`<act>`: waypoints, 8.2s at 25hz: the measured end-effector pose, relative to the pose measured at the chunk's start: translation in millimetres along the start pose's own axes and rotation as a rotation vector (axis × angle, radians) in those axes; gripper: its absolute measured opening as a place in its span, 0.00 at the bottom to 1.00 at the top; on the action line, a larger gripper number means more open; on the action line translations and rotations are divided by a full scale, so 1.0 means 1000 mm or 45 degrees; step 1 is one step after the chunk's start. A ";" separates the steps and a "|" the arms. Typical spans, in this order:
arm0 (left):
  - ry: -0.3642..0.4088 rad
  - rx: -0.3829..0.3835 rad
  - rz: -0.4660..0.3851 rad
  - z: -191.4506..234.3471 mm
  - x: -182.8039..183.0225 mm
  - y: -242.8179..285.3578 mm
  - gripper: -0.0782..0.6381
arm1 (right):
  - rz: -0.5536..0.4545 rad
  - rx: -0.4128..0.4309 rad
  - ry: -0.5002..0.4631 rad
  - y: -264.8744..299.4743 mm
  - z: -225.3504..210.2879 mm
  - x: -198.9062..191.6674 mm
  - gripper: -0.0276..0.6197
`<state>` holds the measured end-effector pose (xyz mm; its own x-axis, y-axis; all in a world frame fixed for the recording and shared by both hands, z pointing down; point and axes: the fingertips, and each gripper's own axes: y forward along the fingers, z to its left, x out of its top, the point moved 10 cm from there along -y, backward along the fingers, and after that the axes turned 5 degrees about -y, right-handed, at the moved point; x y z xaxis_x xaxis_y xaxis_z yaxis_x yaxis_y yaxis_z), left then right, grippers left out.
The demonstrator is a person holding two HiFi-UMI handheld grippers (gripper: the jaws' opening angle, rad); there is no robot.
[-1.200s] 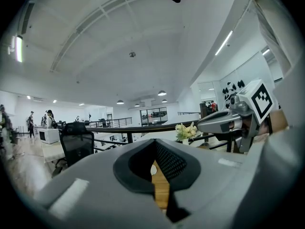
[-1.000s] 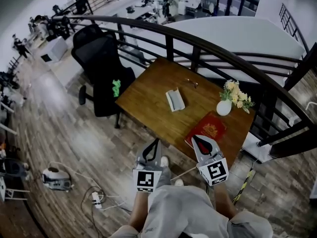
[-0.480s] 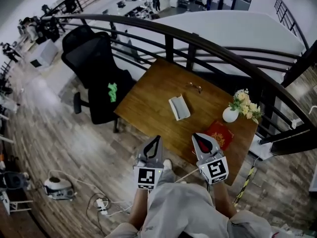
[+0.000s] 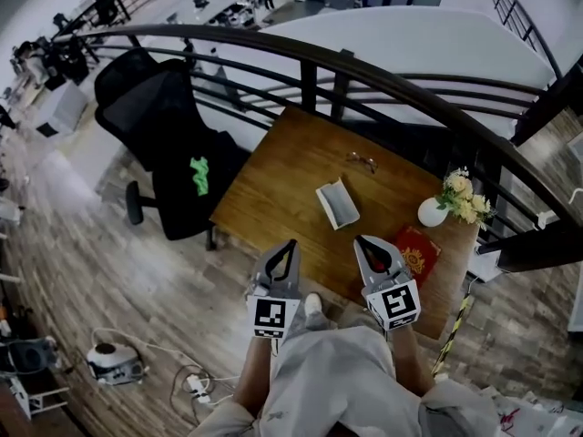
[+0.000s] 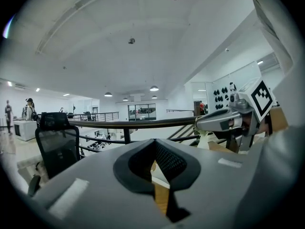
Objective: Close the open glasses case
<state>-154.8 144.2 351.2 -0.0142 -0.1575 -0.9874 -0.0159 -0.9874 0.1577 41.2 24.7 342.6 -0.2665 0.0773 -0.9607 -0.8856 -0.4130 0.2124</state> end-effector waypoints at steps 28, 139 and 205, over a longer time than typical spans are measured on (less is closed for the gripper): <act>-0.092 -0.138 0.187 0.007 -0.089 0.151 0.14 | 0.209 -0.071 0.153 0.070 -0.083 -0.098 0.05; -0.160 -0.274 0.744 -0.020 -0.232 0.249 0.14 | 0.601 0.194 0.367 0.168 -0.063 -0.246 0.05; -0.032 -0.202 0.213 -0.010 -0.094 0.133 0.14 | 0.201 -0.198 0.158 0.044 -0.045 -0.115 0.05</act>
<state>-145.5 27.7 464.6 -0.0287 -0.3207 -0.9468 0.1465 -0.9383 0.3134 50.5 -43.0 454.6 -0.3396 -0.1076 -0.9344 -0.7648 -0.5467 0.3409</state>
